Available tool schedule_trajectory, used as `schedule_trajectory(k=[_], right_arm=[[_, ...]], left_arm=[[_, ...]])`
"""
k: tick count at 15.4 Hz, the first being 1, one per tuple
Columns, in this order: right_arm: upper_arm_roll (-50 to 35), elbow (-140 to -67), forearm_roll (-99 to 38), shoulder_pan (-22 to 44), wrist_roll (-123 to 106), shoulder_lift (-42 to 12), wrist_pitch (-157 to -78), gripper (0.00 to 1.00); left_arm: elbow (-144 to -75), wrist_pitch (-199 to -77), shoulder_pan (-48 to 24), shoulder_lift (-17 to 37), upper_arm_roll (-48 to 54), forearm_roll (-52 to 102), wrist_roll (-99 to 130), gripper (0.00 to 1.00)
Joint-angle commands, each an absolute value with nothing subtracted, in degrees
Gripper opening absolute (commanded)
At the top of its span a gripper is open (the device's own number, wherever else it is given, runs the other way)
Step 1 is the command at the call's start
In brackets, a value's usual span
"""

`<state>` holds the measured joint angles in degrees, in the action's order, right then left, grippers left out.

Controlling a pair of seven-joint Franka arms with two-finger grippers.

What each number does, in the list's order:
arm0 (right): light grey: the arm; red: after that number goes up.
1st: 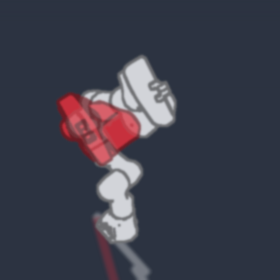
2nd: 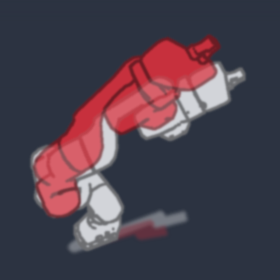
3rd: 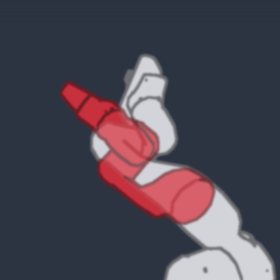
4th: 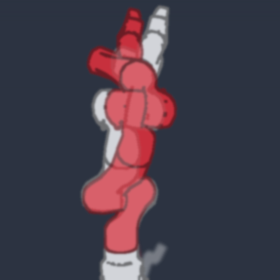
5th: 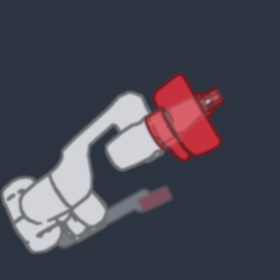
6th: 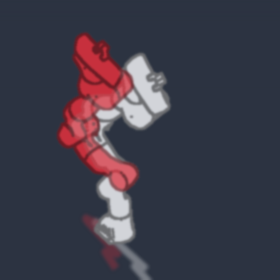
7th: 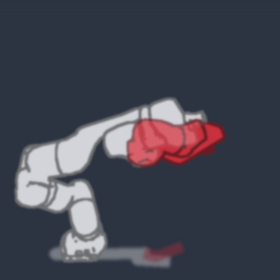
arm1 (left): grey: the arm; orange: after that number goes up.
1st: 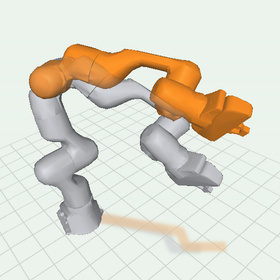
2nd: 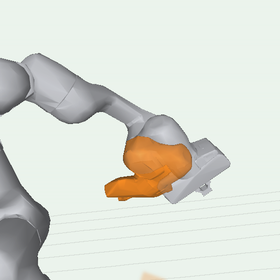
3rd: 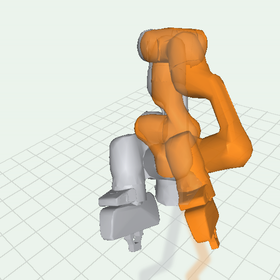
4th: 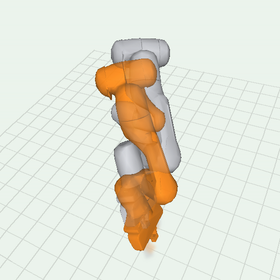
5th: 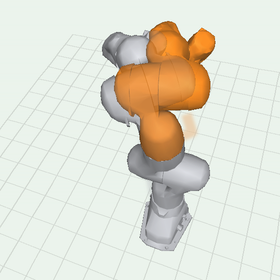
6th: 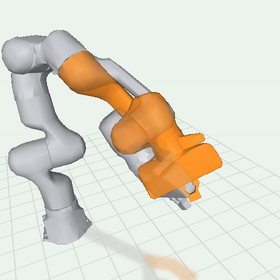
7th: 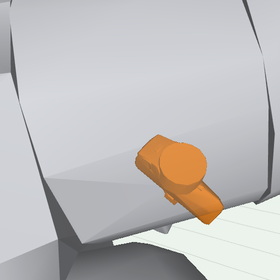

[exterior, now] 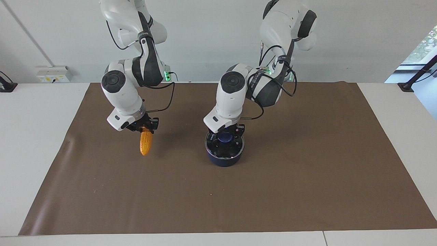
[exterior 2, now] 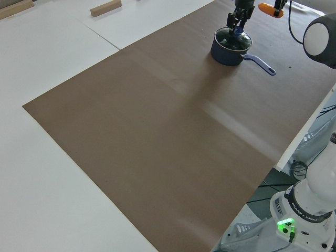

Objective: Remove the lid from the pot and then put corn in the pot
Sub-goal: 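Lift the lid off with the left gripper while the right gripper carries corn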

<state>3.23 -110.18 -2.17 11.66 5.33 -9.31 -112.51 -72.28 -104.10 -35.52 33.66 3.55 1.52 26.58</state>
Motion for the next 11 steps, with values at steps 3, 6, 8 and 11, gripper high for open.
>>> schedule_trajectory(k=[3,6,8,11], right_arm=[[3.2,-104.2,-2.9,14.3,10.4,-12.0,-109.7,0.00],[3.2,-103.2,-3.1,15.7,12.4,-12.4,-109.7,0.00],[2.6,-100.3,-3.5,17.0,14.5,-13.4,-109.0,0.00],[2.5,-96.9,-6.2,22.0,22.7,-14.7,-109.5,0.00]], left_arm=[[-70.7,-99.1,-35.2,30.1,2.4,3.6,26.8,0.00],[-70.8,-95.3,-32.4,25.6,2.4,5.4,26.4,0.00],[-70.8,-92.3,-29.0,22.9,2.5,6.0,26.0,0.00],[-71.5,-86.9,-21.6,19.3,2.3,6.2,17.6,0.00]])
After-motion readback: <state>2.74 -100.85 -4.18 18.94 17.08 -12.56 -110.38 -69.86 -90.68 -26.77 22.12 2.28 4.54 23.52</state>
